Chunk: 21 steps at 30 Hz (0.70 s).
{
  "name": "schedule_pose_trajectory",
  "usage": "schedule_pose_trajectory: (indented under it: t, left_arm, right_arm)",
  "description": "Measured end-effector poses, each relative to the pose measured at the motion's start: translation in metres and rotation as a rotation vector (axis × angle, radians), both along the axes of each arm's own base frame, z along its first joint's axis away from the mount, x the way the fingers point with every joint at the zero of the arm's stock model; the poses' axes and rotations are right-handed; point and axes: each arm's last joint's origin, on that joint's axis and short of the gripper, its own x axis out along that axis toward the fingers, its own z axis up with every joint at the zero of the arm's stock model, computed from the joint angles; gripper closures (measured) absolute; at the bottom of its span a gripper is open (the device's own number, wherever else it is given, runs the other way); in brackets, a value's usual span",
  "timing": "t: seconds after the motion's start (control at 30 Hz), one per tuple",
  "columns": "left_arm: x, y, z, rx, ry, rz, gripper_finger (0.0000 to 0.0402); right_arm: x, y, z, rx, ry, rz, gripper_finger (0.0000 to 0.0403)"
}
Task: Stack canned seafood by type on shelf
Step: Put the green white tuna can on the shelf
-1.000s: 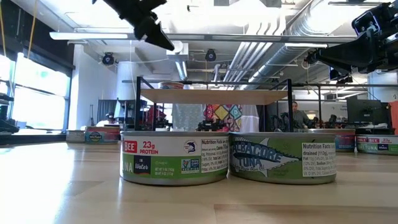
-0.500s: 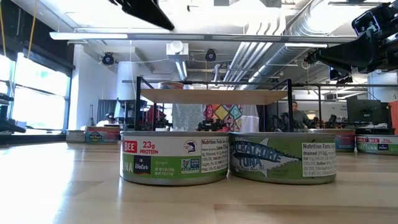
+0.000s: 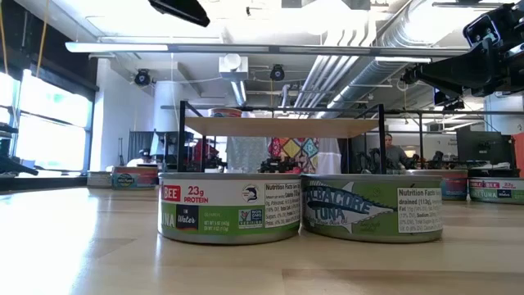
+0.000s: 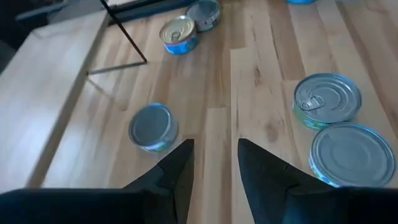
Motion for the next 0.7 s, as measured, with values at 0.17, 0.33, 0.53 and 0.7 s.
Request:
schedule_pose_trajectory:
  t: [0.17, 0.33, 0.53, 0.7]
  left_arm:
    - [0.012, -0.024, -0.029, 0.007, 0.009, 0.088, 0.0284]
    - [0.029, -0.045, -0.064, 0.043, 0.004, 0.130, 0.0284]
    - [0.046, -0.054, -0.102, -0.073, -0.052, 0.064, 0.0284]
    - [0.035, -0.036, -0.132, -0.227, -0.221, 0.013, 0.0284]
  right_arm:
    - [0.000, 0.000, 0.000, 0.000, 0.000, 0.000, 0.0346]
    - [0.000, 0.000, 0.000, 0.000, 0.000, 0.000, 0.0346]
    - [0.000, 0.000, 0.000, 0.000, 0.000, 0.000, 0.0346]
    - [0.000, 0.000, 0.000, 0.000, 0.000, 0.000, 0.0346]
